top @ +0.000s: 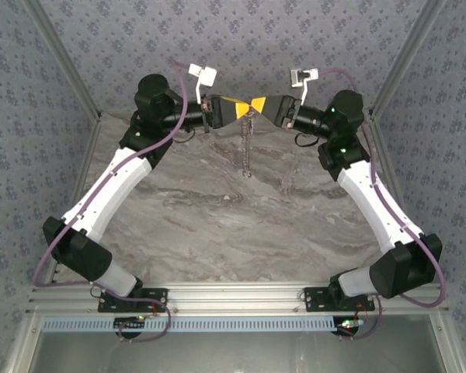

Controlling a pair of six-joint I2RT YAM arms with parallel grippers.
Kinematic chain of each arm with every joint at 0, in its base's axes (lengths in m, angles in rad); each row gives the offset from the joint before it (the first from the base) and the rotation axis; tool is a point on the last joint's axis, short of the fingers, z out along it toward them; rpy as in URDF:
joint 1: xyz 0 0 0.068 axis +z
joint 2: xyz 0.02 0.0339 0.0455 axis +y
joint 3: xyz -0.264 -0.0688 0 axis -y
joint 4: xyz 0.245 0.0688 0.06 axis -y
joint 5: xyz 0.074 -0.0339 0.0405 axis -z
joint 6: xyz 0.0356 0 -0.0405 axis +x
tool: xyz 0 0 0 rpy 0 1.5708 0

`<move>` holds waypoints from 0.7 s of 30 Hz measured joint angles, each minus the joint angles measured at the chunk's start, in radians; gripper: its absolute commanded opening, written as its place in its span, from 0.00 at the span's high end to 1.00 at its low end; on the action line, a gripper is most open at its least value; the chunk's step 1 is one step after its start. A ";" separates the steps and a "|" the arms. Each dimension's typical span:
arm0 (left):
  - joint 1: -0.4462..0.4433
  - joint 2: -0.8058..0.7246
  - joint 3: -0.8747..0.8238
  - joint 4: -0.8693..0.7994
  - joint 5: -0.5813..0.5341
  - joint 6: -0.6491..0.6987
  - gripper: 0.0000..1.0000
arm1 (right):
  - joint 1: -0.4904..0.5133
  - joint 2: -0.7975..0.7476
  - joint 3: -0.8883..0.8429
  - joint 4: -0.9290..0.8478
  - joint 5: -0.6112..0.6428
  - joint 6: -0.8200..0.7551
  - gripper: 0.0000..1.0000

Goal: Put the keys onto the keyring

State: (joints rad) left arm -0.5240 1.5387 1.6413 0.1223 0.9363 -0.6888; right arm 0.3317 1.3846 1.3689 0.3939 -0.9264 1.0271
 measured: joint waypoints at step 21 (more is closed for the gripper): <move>0.000 0.003 0.000 0.000 -0.006 0.000 1.00 | 0.009 -0.014 -0.031 0.093 -0.006 0.055 0.72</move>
State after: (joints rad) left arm -0.5240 1.5414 1.6413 0.1226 0.9306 -0.6888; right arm 0.3408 1.3701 1.3376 0.4873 -0.9321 1.0824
